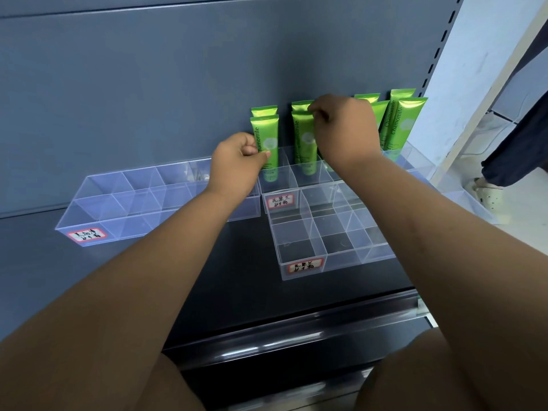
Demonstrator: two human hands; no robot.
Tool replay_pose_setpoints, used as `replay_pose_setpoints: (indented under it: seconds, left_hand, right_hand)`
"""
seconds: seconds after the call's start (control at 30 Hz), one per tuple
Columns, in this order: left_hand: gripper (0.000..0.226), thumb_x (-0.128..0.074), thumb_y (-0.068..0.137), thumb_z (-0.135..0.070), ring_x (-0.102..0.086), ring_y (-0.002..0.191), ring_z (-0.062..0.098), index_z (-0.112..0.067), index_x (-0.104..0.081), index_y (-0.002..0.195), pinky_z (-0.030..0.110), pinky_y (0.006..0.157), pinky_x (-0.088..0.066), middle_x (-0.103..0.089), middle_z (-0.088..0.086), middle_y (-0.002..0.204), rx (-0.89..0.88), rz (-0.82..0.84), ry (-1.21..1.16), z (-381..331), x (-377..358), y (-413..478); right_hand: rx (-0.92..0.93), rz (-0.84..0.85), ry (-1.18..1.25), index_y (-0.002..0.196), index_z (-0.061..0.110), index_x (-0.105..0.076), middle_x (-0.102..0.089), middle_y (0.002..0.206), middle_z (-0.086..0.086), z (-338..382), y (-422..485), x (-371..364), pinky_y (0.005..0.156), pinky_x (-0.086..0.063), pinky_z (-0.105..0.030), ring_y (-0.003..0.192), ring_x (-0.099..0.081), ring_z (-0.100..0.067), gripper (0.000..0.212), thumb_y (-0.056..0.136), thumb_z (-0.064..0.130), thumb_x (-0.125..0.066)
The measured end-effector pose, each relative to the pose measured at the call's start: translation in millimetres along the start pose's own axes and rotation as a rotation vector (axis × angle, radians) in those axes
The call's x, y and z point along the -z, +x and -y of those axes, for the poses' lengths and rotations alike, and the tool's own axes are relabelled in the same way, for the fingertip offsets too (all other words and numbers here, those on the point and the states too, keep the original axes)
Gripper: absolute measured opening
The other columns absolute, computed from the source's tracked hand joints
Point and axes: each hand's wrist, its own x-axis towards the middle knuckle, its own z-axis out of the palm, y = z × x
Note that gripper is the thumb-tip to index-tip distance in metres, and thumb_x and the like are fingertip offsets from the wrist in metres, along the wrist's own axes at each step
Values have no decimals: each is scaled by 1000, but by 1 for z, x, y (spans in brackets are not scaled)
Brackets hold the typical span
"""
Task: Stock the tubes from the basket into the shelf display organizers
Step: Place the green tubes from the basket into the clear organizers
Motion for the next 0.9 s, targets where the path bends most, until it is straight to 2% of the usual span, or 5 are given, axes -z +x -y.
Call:
replay_pose_setpoints:
  seconds: [0.17,0.3,0.47,0.9]
  left_hand:
    - [22,-76,88,-11,-56,74,16,4,-60,89,32,74,-54,-63,14,83,2,-8,13,-1,-1,0]
    - [16,-77,88,-11,-57,72,15,-4,-63,90,30,73,-53,-62,5,81,2,-6,3,-1,-1,-1]
    - [20,-77,87,-12,-60,79,16,1,-63,91,35,82,-57,-63,8,83,-6,-23,33,-2,-1,-1]
    - [22,-77,88,-14,-60,78,17,2,-63,91,40,83,-57,-64,11,84,5,-21,45,-3,-2,-3]
  right_hand:
    - [42,0,-57,104,12,-77,-75,100,-15,1,3,1,76,-55,-40,89,-66,-39,42,79,12,-44]
    - [43,-12,-67,108,12,-77,-74,103,-16,-2,4,1,75,-54,-38,91,-65,-38,40,81,7,-49]
    - [54,-13,-75,109,12,-76,-74,104,-15,-2,5,0,75,-54,-37,93,-65,-38,37,84,6,-50]
    - [-17,3,-55,108,16,-76,-74,105,-11,-1,5,3,75,-53,-37,93,-65,-35,37,84,3,-51]
